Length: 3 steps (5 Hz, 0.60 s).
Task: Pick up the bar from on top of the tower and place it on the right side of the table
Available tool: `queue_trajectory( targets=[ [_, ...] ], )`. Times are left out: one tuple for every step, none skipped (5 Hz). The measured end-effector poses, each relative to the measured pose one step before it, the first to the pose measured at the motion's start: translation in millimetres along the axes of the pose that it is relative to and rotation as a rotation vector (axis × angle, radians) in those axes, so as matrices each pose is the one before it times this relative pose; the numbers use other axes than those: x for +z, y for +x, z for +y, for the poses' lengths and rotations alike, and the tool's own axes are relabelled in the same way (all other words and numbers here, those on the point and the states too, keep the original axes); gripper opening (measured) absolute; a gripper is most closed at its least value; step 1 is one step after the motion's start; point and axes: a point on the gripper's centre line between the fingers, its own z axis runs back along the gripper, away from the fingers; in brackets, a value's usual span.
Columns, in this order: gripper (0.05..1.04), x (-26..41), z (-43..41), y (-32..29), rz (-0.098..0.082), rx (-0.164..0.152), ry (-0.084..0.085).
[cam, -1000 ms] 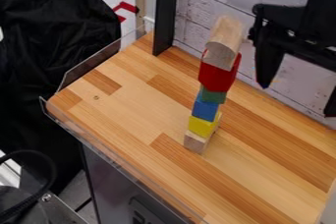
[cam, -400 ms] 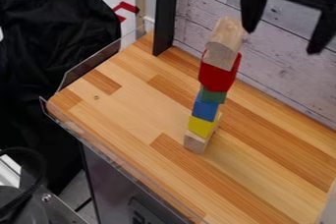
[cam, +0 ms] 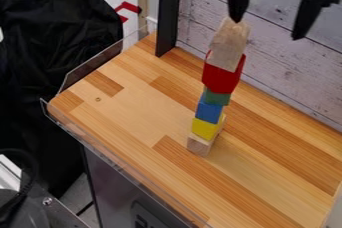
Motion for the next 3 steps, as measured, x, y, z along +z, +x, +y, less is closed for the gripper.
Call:
queue_trajectory(
  targets=[
    [0.999, 0.55, 7.3, 2.39, 0.007, 0.0115, -0.0099],
    [0.999, -1.99, 9.05, 1.64, 0.0119, 0.0169, -0.0045],
    [0.999, 0.08, 1.82, 0.76, -0.0003, -0.0027, -0.0002]
  ],
)
